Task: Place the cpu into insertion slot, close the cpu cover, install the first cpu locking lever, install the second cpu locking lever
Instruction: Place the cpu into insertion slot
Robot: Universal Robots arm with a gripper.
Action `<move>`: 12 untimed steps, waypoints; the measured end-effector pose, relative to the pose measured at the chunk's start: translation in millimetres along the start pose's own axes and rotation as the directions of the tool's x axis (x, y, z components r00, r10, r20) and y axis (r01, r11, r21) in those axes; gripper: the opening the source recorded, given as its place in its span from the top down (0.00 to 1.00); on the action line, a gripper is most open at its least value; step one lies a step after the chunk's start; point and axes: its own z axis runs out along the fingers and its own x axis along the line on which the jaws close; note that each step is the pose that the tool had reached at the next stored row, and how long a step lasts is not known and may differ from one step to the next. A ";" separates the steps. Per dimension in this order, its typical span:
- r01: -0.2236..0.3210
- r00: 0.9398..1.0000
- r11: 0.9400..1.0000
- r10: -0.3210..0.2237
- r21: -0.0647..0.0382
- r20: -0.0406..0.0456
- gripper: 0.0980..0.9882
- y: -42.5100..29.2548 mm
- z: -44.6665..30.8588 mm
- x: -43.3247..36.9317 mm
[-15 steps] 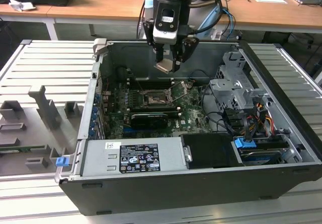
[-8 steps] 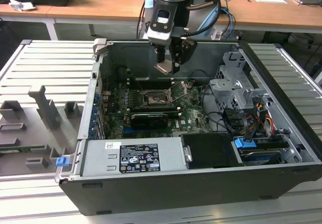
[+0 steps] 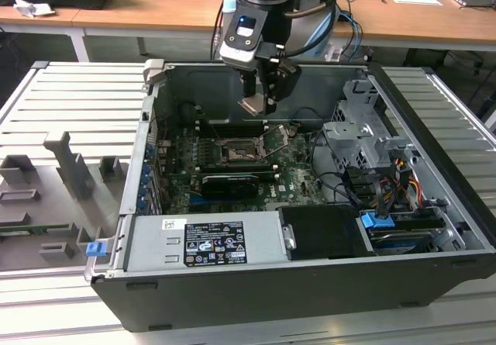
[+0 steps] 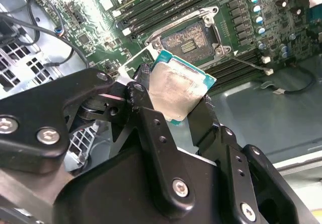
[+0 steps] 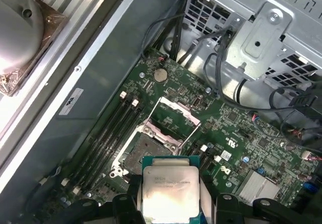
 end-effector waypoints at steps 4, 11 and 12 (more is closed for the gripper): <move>-0.049 0.999 0.999 0.049 -0.001 0.004 0.50 -0.1 0.9 0.0; -0.151 0.989 0.989 0.151 -0.002 0.011 0.50 -0.2 2.8 0.0; -0.163 0.987 0.987 0.163 -0.002 0.012 0.50 -0.2 3.0 0.0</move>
